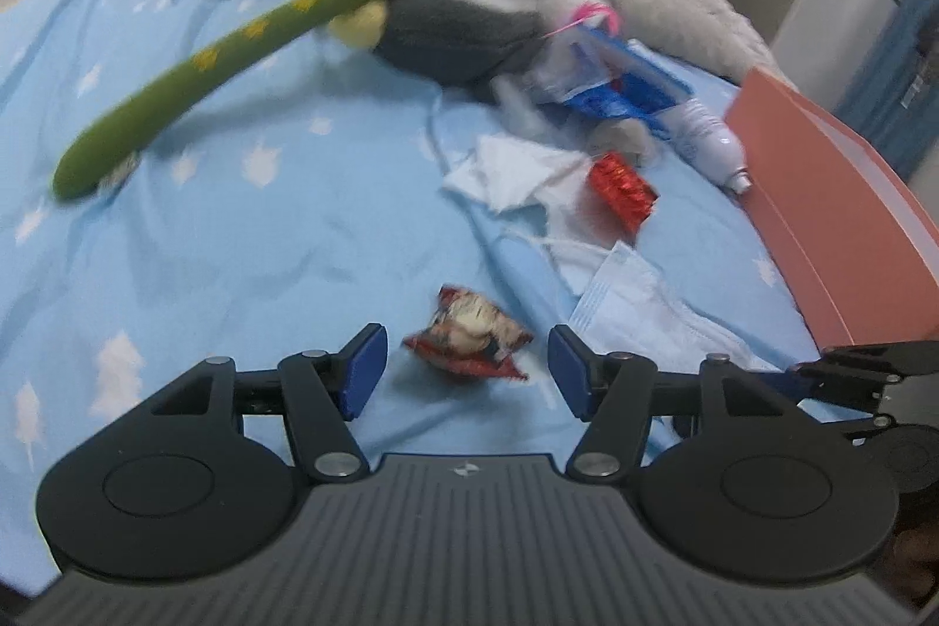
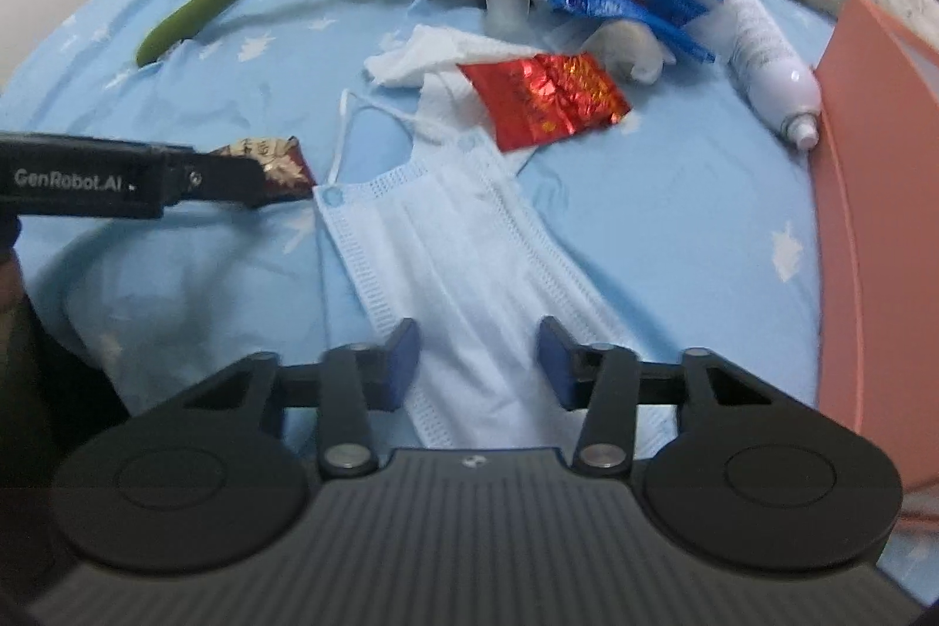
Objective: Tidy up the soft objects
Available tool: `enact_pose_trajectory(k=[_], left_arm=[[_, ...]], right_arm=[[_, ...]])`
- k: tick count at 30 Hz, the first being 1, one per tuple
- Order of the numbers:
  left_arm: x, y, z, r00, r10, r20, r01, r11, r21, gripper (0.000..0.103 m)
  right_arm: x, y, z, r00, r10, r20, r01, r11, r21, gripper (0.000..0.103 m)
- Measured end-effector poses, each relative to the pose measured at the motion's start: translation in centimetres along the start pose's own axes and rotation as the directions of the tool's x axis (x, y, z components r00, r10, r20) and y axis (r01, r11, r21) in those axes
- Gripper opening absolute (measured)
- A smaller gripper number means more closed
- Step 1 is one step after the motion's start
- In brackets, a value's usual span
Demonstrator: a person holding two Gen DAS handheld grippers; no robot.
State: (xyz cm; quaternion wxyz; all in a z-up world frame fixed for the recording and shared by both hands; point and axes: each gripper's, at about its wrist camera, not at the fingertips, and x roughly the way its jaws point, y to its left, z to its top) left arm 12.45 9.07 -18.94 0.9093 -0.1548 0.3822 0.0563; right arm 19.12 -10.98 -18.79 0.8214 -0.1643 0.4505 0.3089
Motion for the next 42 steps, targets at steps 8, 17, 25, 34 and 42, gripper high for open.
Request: enact_pose_trajectory(k=[8, 17, 25, 34, 42], left_arm=[[0.6, -0.8, 1.0, 0.999, -0.016, 0.028, 0.014, 0.997, 0.078, 0.066], [3.2, -1.1, 0.4, 0.999, 0.022, -0.025, -0.019, 0.994, 0.11, 0.049], [2.8, -1.7, -0.3, 0.998, 0.059, -0.014, -0.057, 0.993, 0.105, 0.04], [0.9, -2.0, 0.4, 0.999, 0.038, 0.022, -0.039, 0.998, 0.048, 0.037], [-2.5, -3.3, 2.4, 0.996, 0.004, 0.086, -0.006, 1.0, 0.022, 0.037]], right_arm=[[-1.1, 0.6, 0.0, 1.0, 0.005, 0.007, -0.005, 1.0, 0.016, 0.012], [-4.9, 0.0, -0.6, 0.998, 0.008, 0.065, -0.017, 0.99, 0.138, 0.012], [-3.5, -1.4, -1.5, 0.998, -0.055, 0.025, 0.048, 0.974, 0.219, 0.012], [-4.7, -2.2, -1.5, 0.994, -0.087, 0.071, 0.063, 0.955, 0.289, 0.012], [-7.8, -2.9, -0.8, 0.984, -0.091, 0.155, 0.036, 0.944, 0.328, 0.012]])
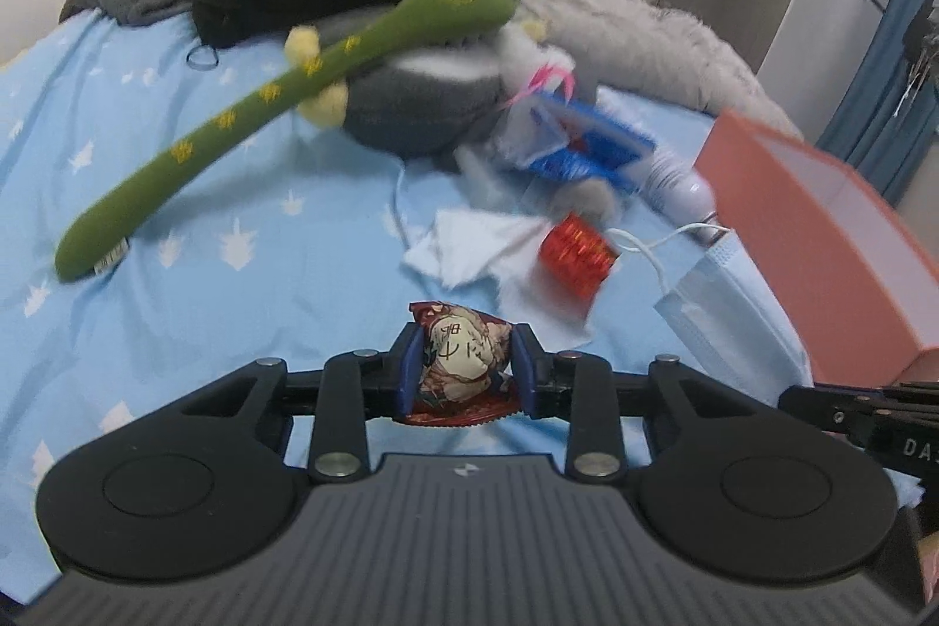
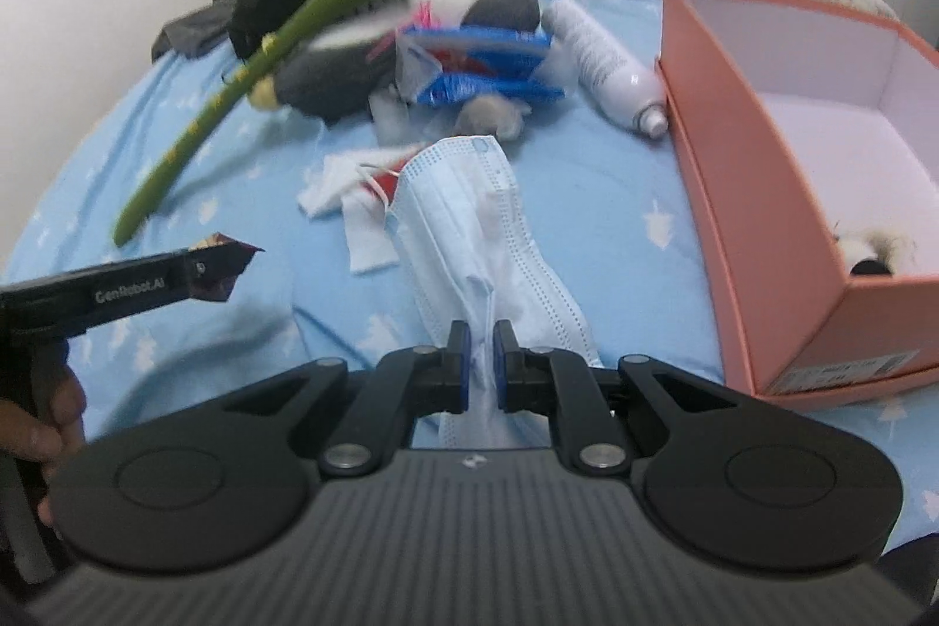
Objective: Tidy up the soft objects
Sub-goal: 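Carry the candy wrapper with the left tool while the right tool carries the mask over the box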
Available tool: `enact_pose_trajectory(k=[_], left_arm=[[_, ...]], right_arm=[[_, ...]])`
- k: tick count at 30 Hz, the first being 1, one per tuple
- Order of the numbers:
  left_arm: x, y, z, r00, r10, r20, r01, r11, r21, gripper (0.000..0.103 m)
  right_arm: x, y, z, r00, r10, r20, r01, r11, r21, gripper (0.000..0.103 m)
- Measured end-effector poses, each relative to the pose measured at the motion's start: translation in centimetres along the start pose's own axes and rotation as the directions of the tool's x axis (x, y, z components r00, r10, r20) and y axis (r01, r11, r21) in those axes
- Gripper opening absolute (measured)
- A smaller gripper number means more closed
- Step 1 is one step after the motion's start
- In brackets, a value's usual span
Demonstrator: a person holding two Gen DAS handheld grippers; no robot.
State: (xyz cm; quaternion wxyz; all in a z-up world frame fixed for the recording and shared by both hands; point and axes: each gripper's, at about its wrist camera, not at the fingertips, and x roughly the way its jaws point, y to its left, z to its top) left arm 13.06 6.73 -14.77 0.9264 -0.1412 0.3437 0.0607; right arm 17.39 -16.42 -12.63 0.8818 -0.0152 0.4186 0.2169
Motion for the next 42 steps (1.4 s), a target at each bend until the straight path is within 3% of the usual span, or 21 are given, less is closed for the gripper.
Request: enact_pose_trajectory(k=[12, 19, 25, 35, 42], left_arm=[[-4.2, -4.3, 3.7, 0.99, -0.119, 0.073, 0.118, 0.993, 0.015, 0.037], [-5.4, -8.2, 5.4, 0.973, -0.209, 0.094, 0.205, 0.977, 0.051, 0.037], [-6.3, -12.0, 6.6, 0.949, -0.301, 0.099, 0.291, 0.951, 0.103, 0.037], [-4.8, -18.8, 8.3, 0.907, -0.415, 0.068, 0.403, 0.904, 0.144, 0.037], [-0.8, -24.3, 9.1, 0.901, -0.434, -0.006, 0.429, 0.888, 0.164, 0.037]], right_arm=[[-5.5, 0.4, 3.4, 0.984, 0.007, 0.181, -0.009, 1.0, 0.007, 0.012], [-8.0, -0.9, 4.3, 0.971, -0.014, 0.238, 0.007, 1.0, 0.028, 0.012], [-10.9, -2.5, 4.9, 0.95, -0.065, 0.304, 0.049, 0.997, 0.061, 0.012], [-15.2, -8.7, 4.8, 0.917, -0.195, 0.347, 0.147, 0.976, 0.16, 0.012], [-14.9, -13.1, 5.7, 0.92, -0.235, 0.313, 0.178, 0.963, 0.2, 0.012]])
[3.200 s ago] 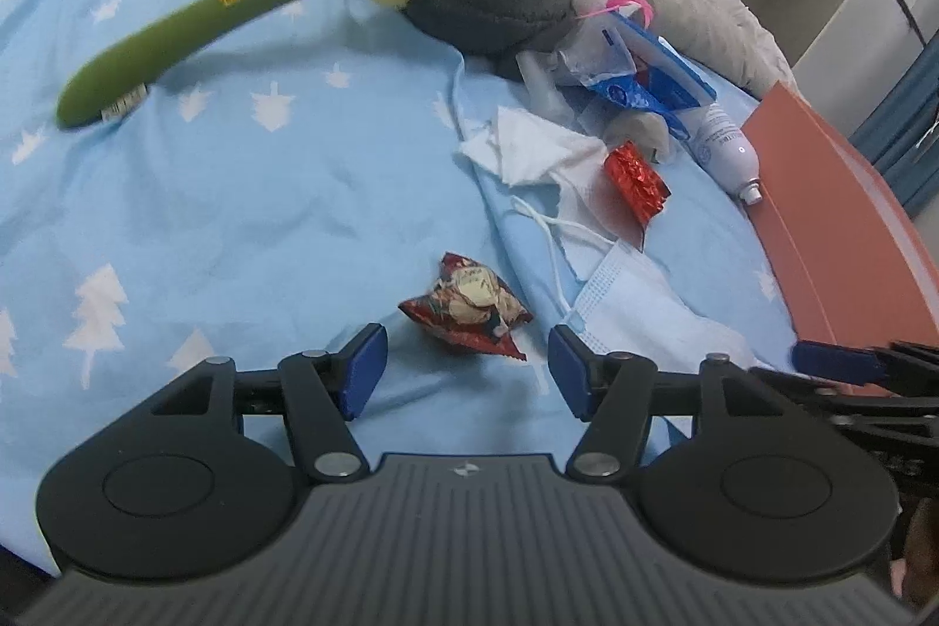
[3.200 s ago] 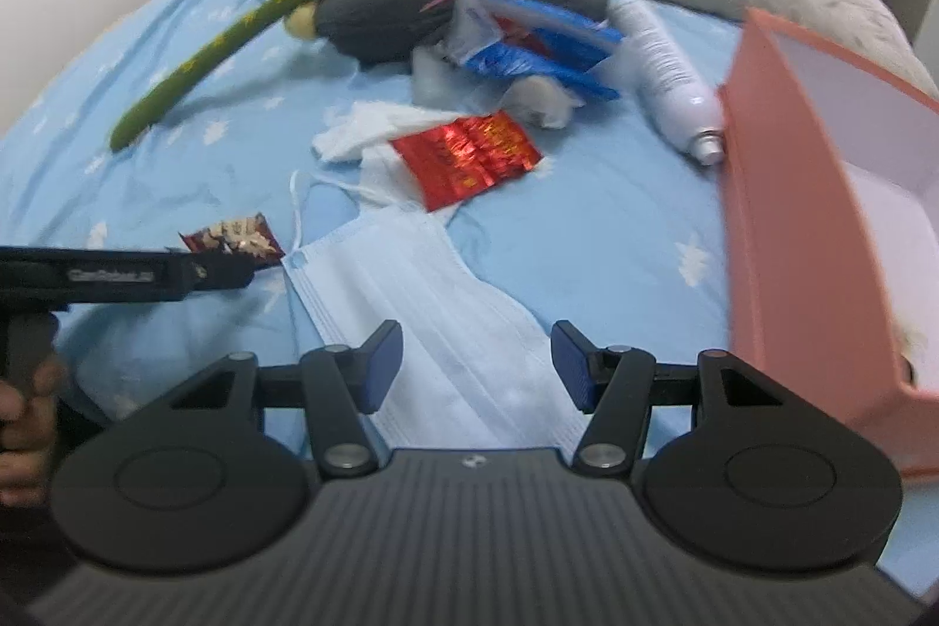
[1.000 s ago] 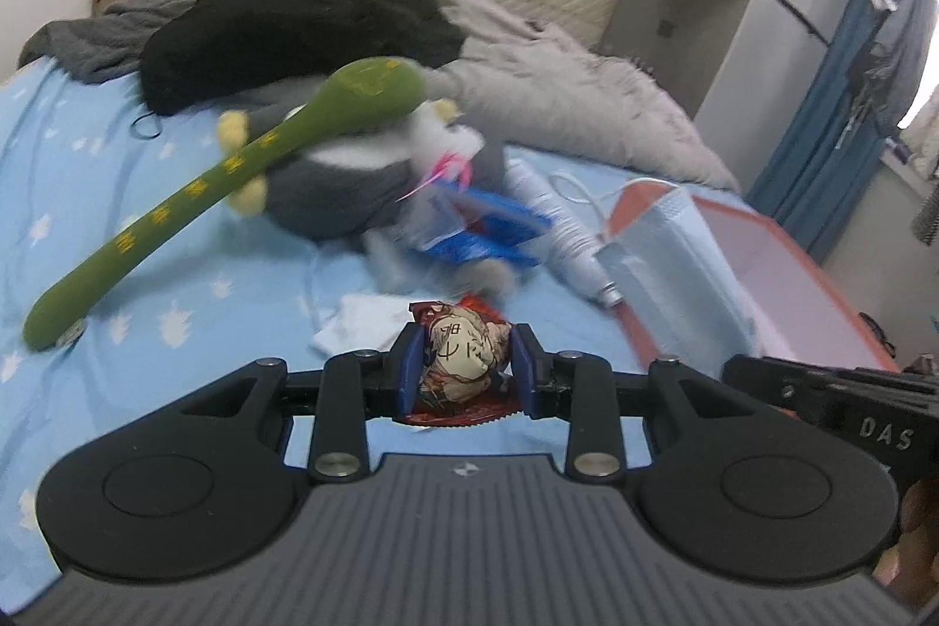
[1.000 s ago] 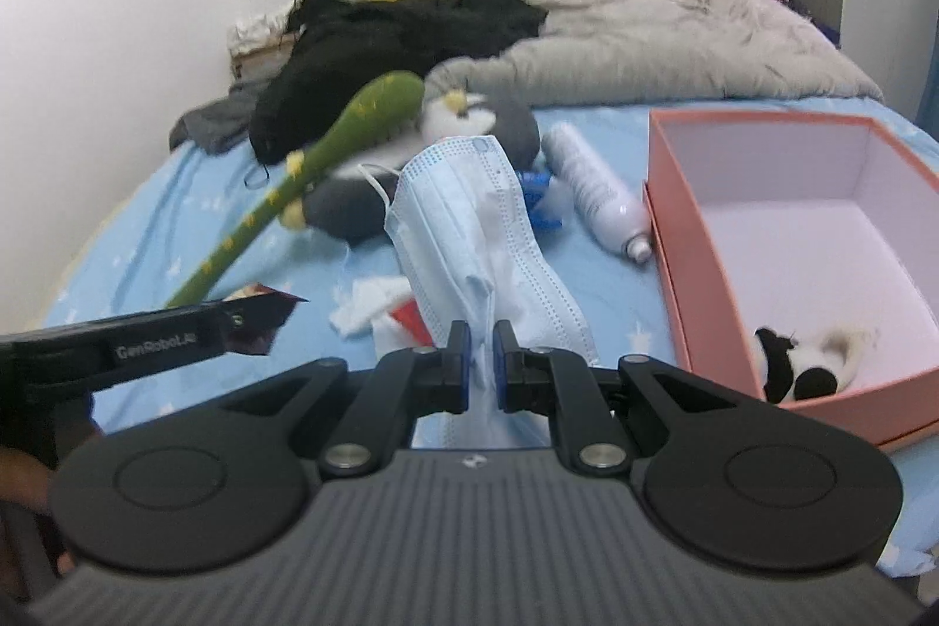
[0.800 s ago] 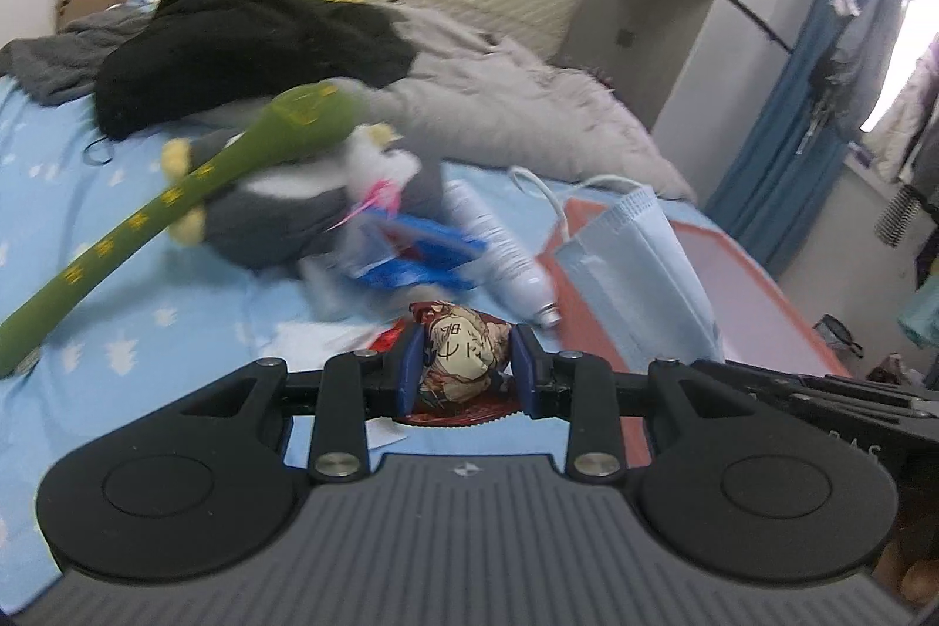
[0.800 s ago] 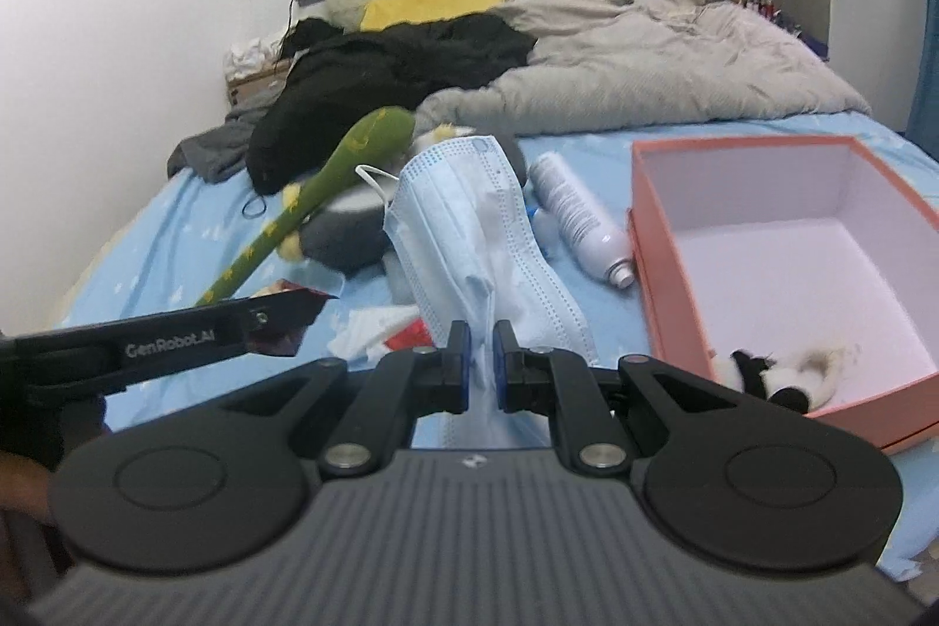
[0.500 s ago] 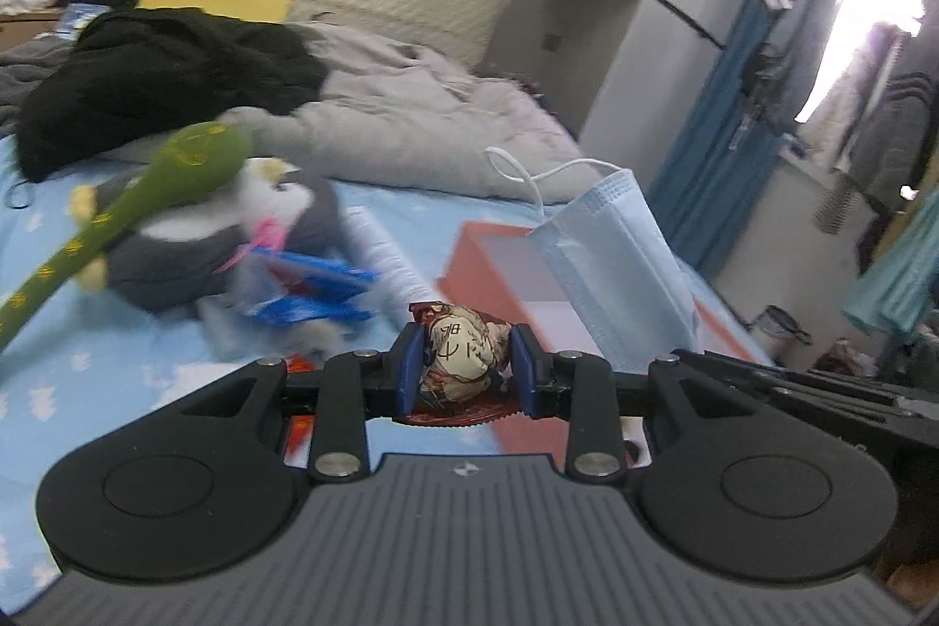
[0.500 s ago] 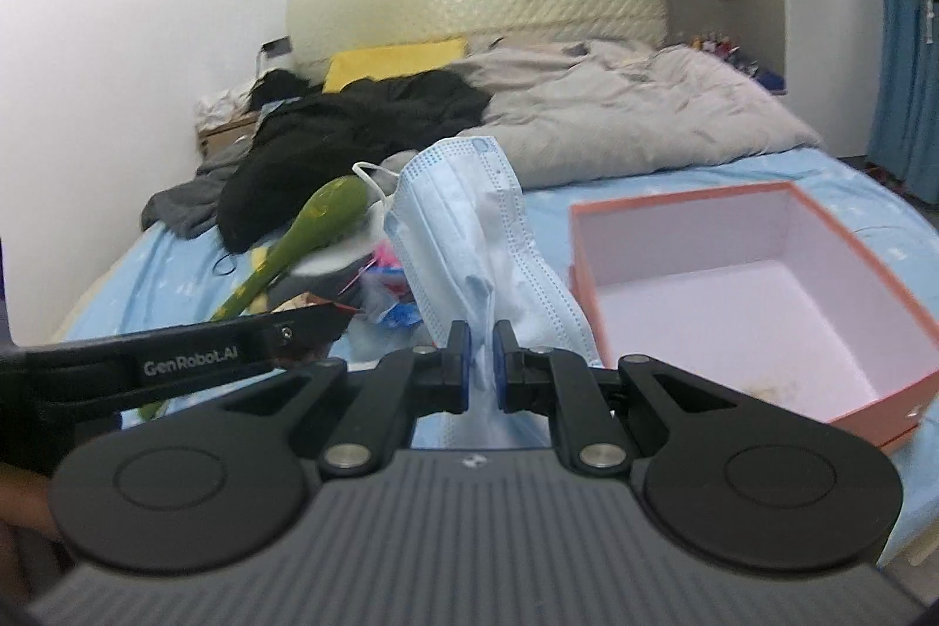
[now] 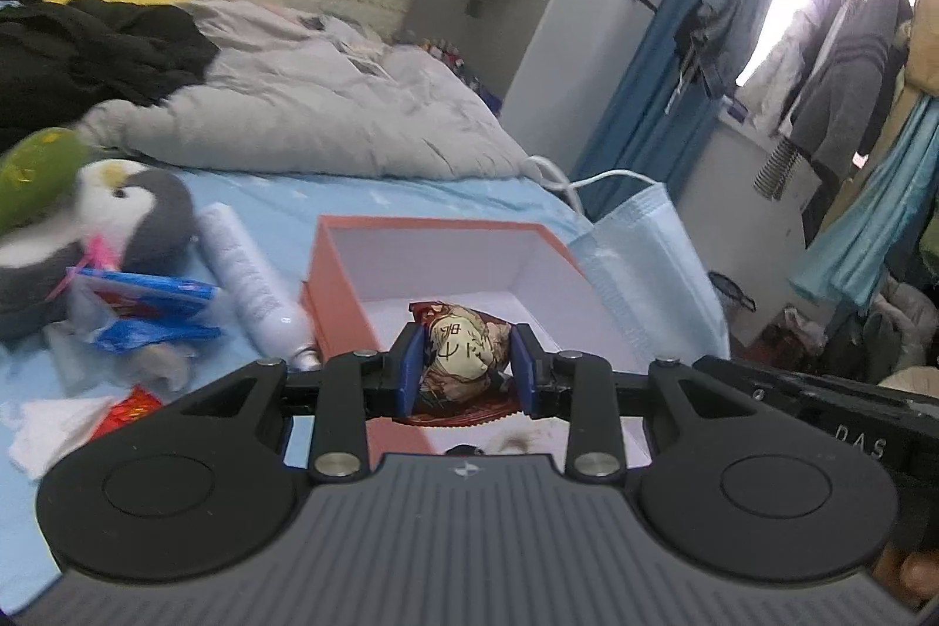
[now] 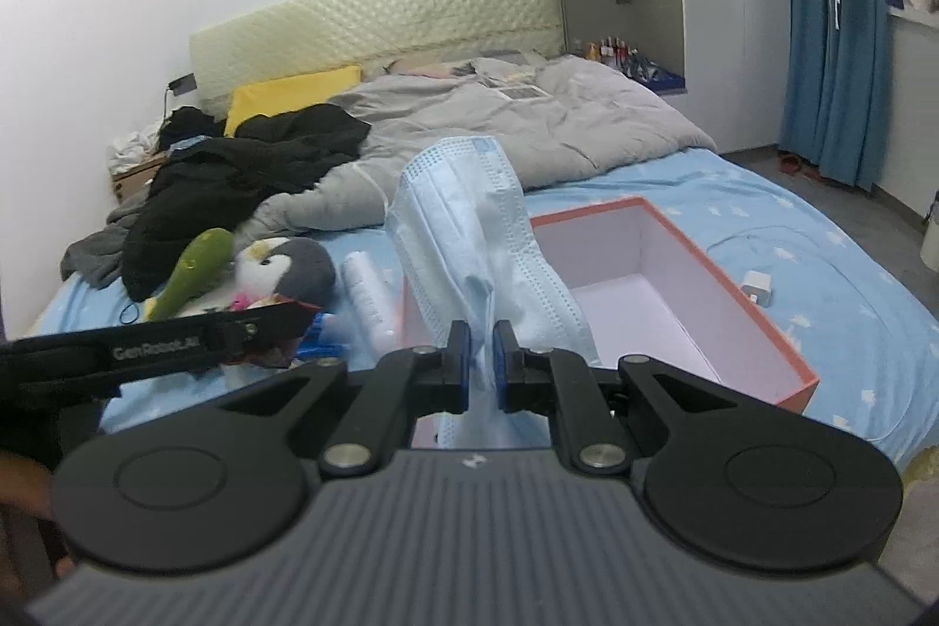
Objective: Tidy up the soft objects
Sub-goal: 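Carry the candy wrapper with the left tool while the right tool carries the mask over the box, then open both tools to drop the wrapper and mask into the pink box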
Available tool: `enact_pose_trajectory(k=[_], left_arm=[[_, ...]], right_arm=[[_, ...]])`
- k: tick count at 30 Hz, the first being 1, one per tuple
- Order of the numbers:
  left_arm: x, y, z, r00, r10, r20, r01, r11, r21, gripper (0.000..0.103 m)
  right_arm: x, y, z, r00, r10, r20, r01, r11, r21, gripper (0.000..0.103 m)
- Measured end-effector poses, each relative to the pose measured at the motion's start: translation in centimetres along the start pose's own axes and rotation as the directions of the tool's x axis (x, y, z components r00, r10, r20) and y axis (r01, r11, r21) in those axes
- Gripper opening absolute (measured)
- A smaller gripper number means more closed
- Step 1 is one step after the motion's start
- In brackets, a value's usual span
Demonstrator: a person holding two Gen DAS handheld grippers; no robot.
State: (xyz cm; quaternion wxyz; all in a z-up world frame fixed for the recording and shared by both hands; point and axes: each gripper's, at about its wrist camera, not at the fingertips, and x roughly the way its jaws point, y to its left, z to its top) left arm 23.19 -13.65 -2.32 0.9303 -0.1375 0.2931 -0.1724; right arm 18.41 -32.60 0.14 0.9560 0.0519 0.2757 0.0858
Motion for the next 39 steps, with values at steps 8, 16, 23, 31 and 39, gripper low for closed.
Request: enact_pose_trajectory(k=[8, 16, 23, 31, 39], left_arm=[[8.9, -1.4, 1.1, 0.993, 0.005, -0.115, -0.003, 1.0, 0.018, 0.037], [17.8, -1.9, 0.9, 0.973, 0.025, -0.227, -0.016, 0.999, 0.043, 0.037], [23.2, -1.2, -0.4, 0.951, 0.045, -0.305, -0.026, 0.997, 0.067, 0.037], [24.8, 0.6, 0.4, 0.935, 0.023, -0.355, -0.003, 0.998, 0.058, 0.041], [21.0, -0.3, 2.2, 0.952, 0.051, -0.302, -0.026, 0.996, 0.086, 0.046]], right_arm=[[5.7, -3.5, 0.8, 0.995, 0.016, -0.102, -0.012, 0.999, 0.042, 0.012], [12.2, -7.6, 0.8, 0.982, 0.023, -0.187, -0.007, 0.996, 0.085, 0.012], [17.5, -10.2, -1.1, 0.954, 0.034, -0.298, 0.006, 0.991, 0.135, 0.012], [19.5, -10.6, -1.4, 0.931, 0.032, -0.364, 0.016, 0.992, 0.127, 0.021], [17.0, -10.4, -0.4, 0.94, 0.034, -0.339, 0.016, 0.99, 0.142, 0.046]])
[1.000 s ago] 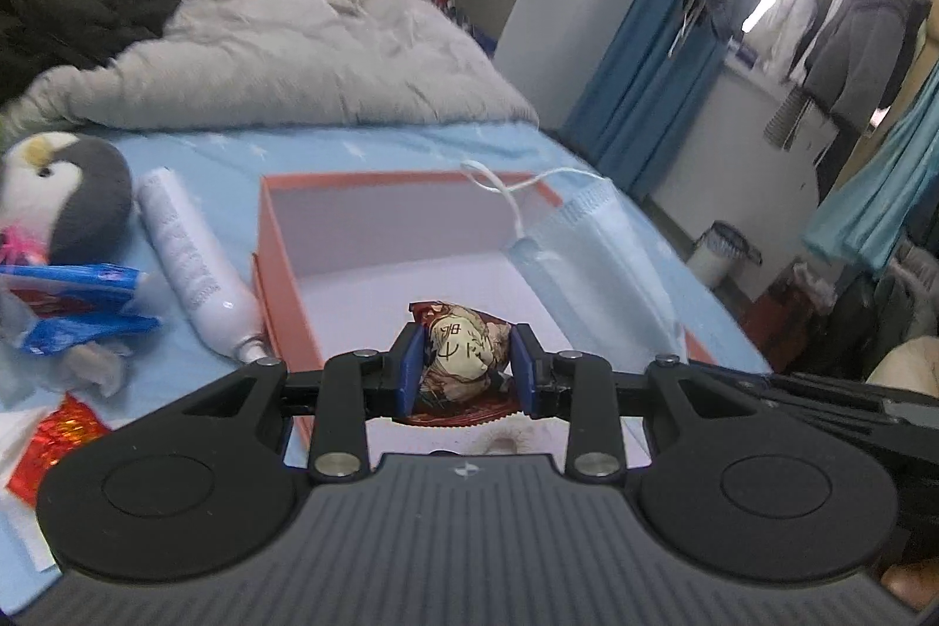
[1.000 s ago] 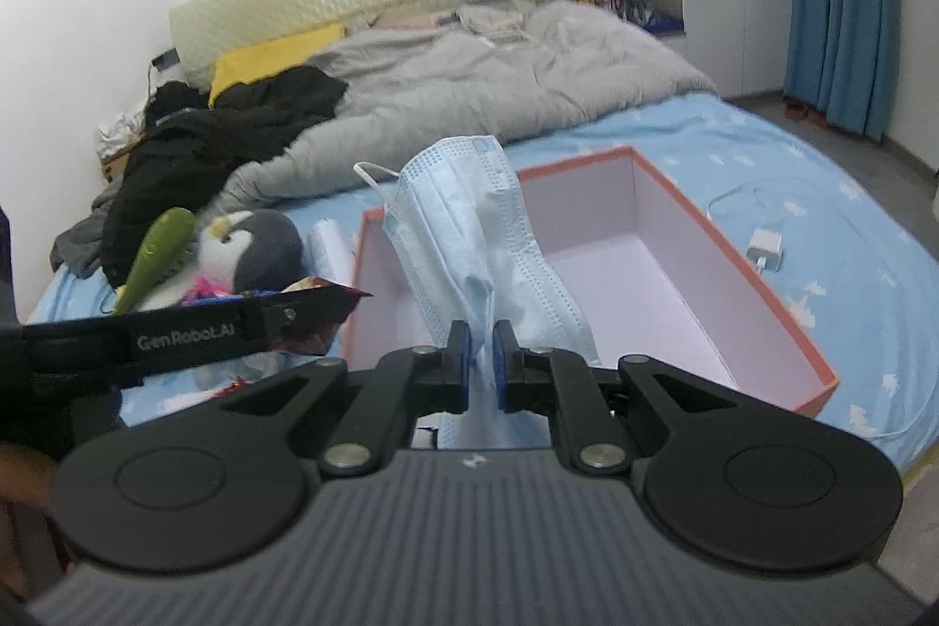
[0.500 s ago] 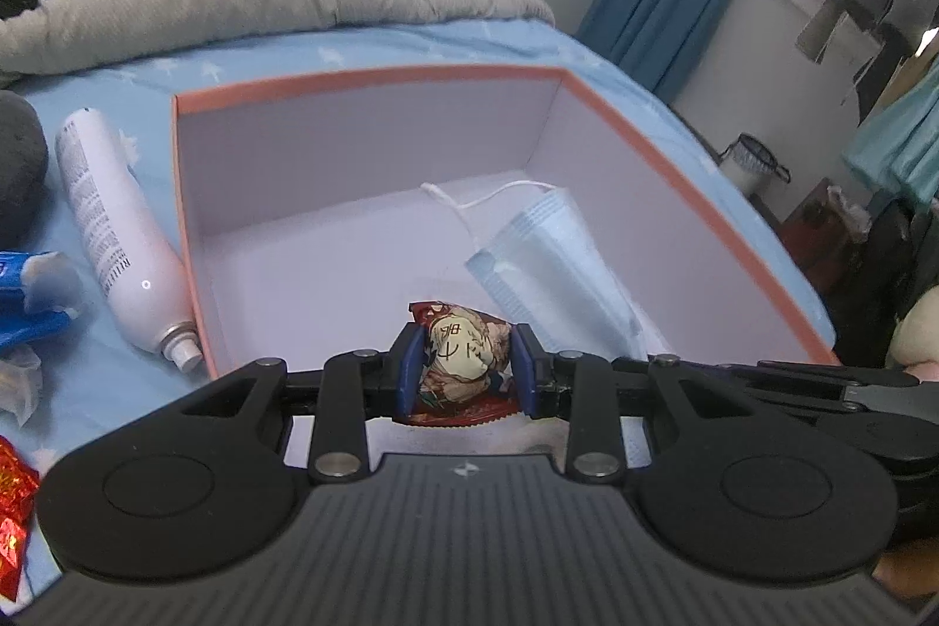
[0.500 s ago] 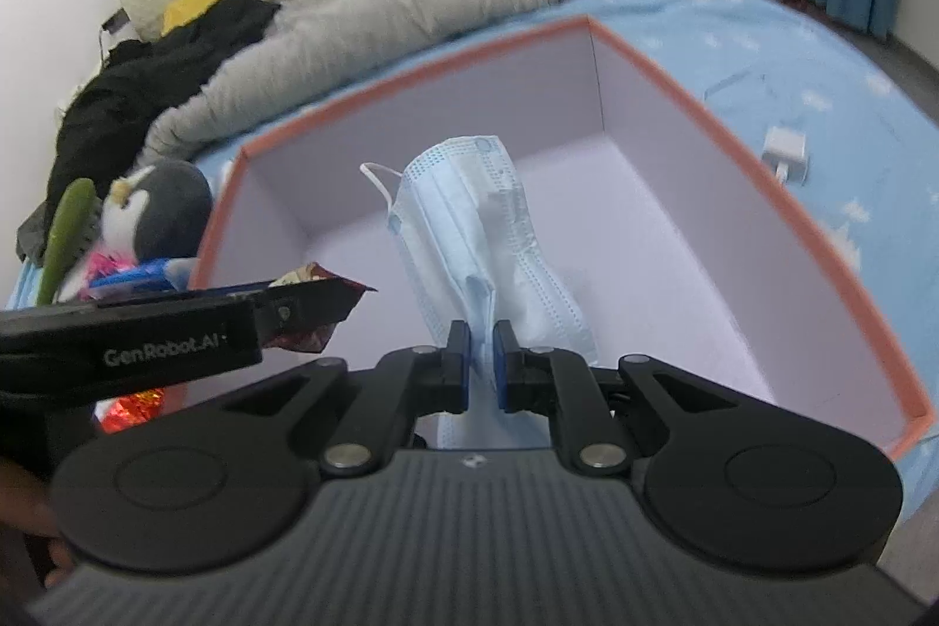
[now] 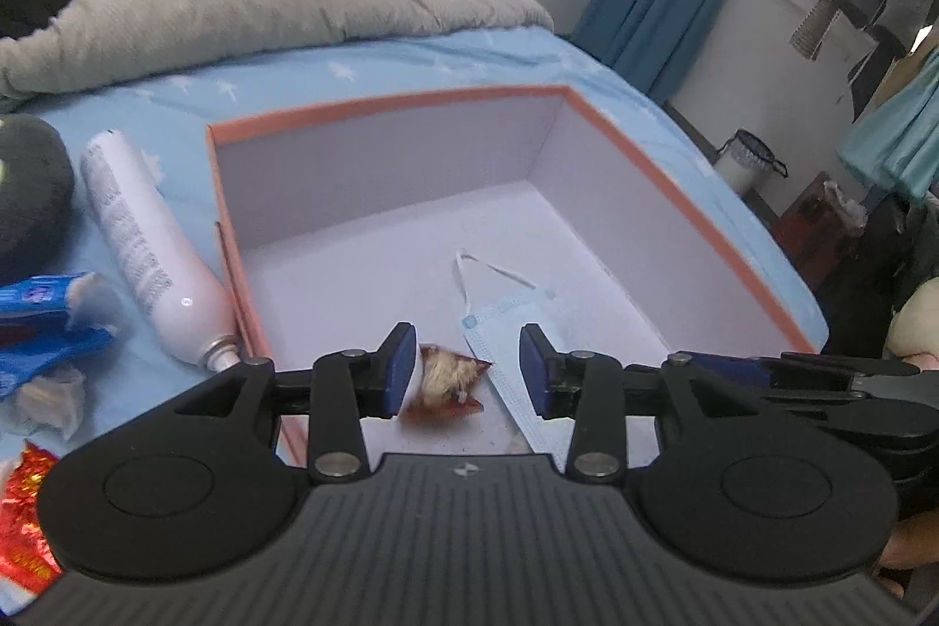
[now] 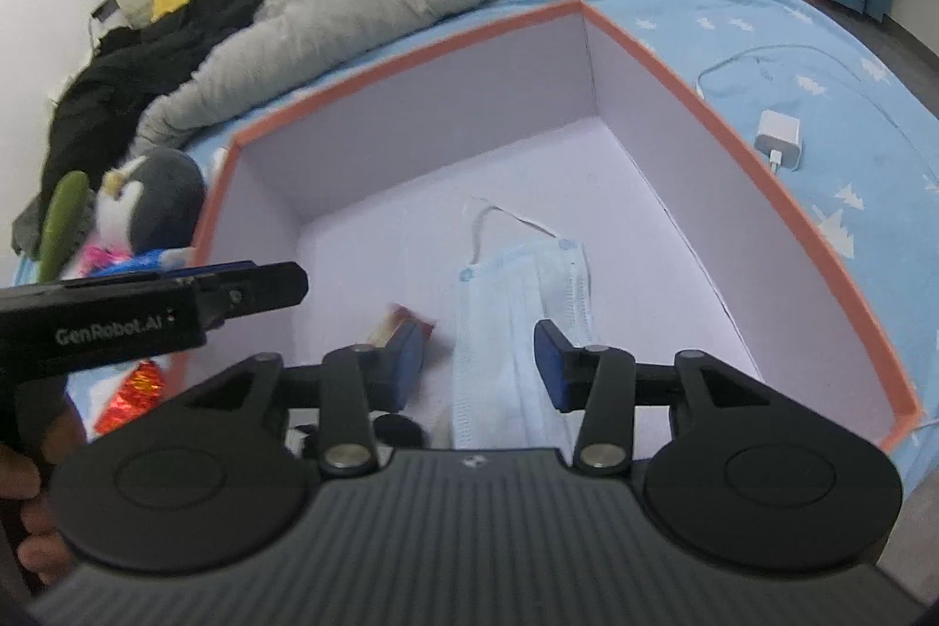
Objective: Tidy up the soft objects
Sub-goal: 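Open both tools to drop the wrapper and mask into the pink box, then move both tools from the box toward the white tissue and red candy wrapper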
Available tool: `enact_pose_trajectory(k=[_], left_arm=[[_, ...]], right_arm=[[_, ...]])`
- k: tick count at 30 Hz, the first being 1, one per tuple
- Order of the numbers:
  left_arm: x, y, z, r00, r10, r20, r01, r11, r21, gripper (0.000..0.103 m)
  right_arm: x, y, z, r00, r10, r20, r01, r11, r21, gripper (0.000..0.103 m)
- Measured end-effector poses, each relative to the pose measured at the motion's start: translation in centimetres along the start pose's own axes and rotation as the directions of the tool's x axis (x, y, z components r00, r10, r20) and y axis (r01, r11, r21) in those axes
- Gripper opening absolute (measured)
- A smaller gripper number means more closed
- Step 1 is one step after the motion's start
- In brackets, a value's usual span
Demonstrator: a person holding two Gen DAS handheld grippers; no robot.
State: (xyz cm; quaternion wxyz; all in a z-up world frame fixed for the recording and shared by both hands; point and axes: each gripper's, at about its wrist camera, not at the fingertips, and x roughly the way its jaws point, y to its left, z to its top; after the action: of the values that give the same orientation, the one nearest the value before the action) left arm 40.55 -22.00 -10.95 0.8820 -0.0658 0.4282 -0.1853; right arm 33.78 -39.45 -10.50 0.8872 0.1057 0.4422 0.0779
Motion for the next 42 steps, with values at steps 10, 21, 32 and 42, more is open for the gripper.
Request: enact_pose_trajectory(k=[10, 21, 32, 42], left_arm=[[-11.1, -0.3, -1.6, 0.992, 0.028, 0.121, -0.031, 0.999, 0.021, 0.046], [-21.9, 1.3, -5.6, 0.971, 0.081, 0.224, -0.084, 0.996, 0.006, 0.046], [-27.9, 5.0, -12.0, 0.955, 0.173, 0.241, -0.158, 0.984, -0.08, 0.046], [-29.9, 7.5, -18.3, 0.948, 0.241, 0.21, -0.204, 0.962, -0.183, 0.047]], right_arm=[[-7.2, 2.8, -0.9, 0.995, 0.019, 0.099, -0.018, 1.0, -0.01, 0.046], [-13.6, 7.7, -3.0, 0.982, 0.058, 0.179, -0.045, 0.996, -0.076, 0.046], [-15.9, 12.5, -6.7, 0.973, 0.15, 0.173, -0.125, 0.981, -0.149, 0.046], [-16.1, 16.4, -11.2, 0.962, 0.234, 0.138, -0.203, 0.957, -0.208, 0.046]])
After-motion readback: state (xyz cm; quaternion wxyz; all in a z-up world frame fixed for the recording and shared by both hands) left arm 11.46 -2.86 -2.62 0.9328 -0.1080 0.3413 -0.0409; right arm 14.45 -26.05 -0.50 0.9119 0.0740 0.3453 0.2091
